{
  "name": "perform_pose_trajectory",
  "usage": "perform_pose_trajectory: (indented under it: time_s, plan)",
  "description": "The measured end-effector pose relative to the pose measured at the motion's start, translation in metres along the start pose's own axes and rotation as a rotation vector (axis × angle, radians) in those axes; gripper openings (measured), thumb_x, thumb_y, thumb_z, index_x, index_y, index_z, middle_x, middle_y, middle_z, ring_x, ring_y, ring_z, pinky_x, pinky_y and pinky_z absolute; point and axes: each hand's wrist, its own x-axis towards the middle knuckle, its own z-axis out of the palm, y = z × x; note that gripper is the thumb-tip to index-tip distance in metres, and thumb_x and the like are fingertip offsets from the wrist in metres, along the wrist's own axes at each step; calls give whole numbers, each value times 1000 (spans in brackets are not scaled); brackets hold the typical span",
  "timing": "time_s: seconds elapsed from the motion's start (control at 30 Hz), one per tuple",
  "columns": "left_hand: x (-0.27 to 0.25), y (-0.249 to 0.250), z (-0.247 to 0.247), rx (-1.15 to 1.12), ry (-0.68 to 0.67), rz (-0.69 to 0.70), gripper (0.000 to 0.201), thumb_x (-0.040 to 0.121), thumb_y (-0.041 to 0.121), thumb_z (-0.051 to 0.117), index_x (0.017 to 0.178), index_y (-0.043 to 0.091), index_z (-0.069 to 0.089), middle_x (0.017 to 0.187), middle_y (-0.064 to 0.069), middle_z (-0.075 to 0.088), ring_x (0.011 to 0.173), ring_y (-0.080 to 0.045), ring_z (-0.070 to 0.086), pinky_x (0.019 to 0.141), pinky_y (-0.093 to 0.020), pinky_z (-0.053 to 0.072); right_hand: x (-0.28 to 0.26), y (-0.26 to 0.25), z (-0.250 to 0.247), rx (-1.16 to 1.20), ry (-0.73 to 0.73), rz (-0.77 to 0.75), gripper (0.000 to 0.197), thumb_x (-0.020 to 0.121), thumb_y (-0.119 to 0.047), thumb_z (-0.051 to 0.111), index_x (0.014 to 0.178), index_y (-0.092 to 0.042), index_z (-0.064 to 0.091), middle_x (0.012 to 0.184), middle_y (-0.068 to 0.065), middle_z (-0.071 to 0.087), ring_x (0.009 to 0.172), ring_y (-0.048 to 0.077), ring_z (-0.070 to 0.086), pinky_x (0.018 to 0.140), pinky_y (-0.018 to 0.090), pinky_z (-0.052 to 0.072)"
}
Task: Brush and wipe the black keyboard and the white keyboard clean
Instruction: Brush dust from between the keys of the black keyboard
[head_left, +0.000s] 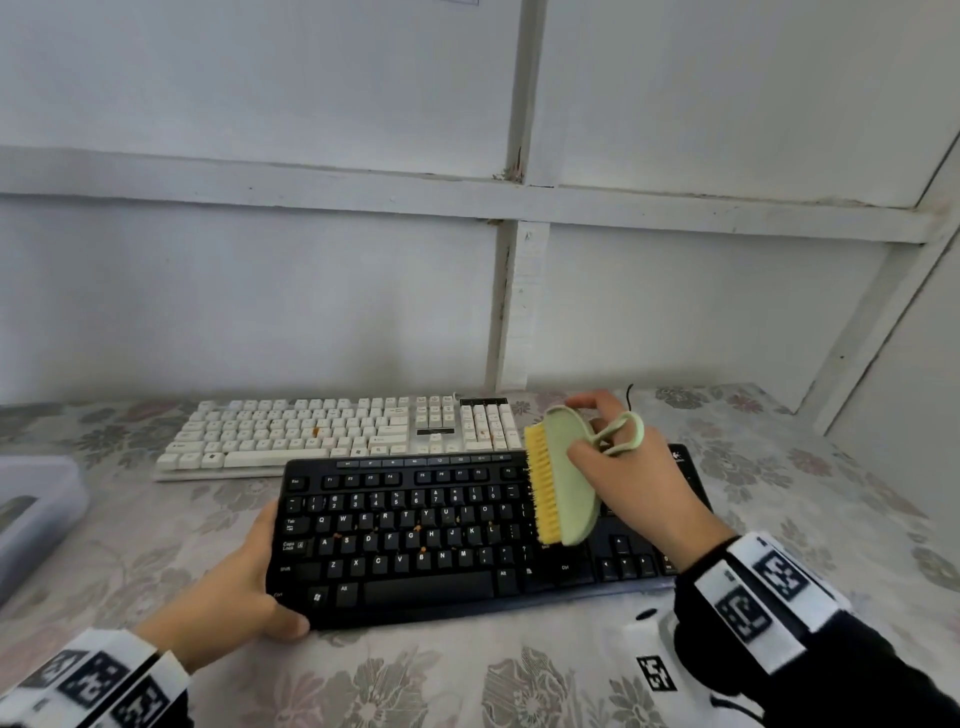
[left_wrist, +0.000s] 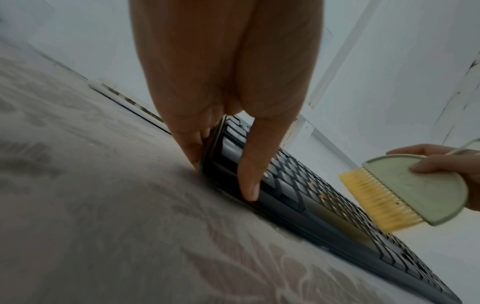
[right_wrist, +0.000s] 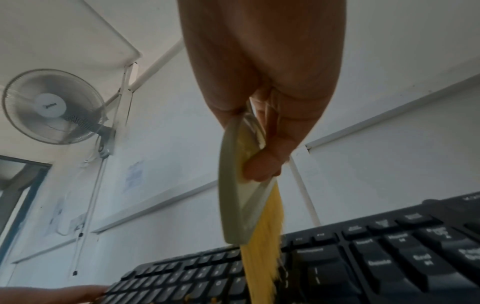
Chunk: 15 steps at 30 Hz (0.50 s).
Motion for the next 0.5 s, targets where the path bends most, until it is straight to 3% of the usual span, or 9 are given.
perform_pose_trajectory:
  time_s: [0.07, 0.17, 0.33, 0.43, 0.5]
  plan:
    - [1, -3, -2, -14, -5, -2, 114, 45, 1, 70, 129, 56, 15, 124, 10, 55, 111, -13, 55, 94, -35, 46, 1, 1, 4, -1, -14, 8, 30, 87, -6, 51, 107, -28, 53, 95, 5, 67, 72, 17, 65, 56, 22, 53]
    - [2, -5, -4, -29, -15, 10, 114, 44, 1, 71, 124, 64, 17, 125, 14, 54, 113, -12, 55, 96, -38, 46, -14, 9, 9, -53, -56, 37, 27, 86, -7, 51, 100, -30, 52, 90, 3, 66, 76, 21, 66, 62, 33, 56]
    - [1, -6, -5, -64, -21, 0, 109, 48, -2, 70, 115, 68, 20, 121, 17, 55, 112, -11, 56, 96, -37, 45, -44, 20, 5, -107, -233, 87, 23, 85, -9, 51, 94, -29, 55, 68, 0, 54, 51, 10, 40, 47, 19, 33]
    - [0, -2, -5, -96, -38, 5, 110, 49, -5, 65, 122, 63, 18, 120, 17, 55, 110, -10, 56, 89, -32, 47, -34, 11, -3, -110, -170, 64, 23, 84, -10, 54, 95, -30, 58, 85, -4, 64, 71, 18, 61, 53, 19, 45]
    - [-1, -2, -5, -111, -47, -1, 111, 48, -6, 63, 127, 58, 19, 120, 15, 56, 109, -12, 58, 88, -32, 48, -19, 3, -3, -67, -69, 35, 26, 85, -8, 54, 100, -29, 56, 92, -2, 65, 75, 19, 64, 52, 18, 46]
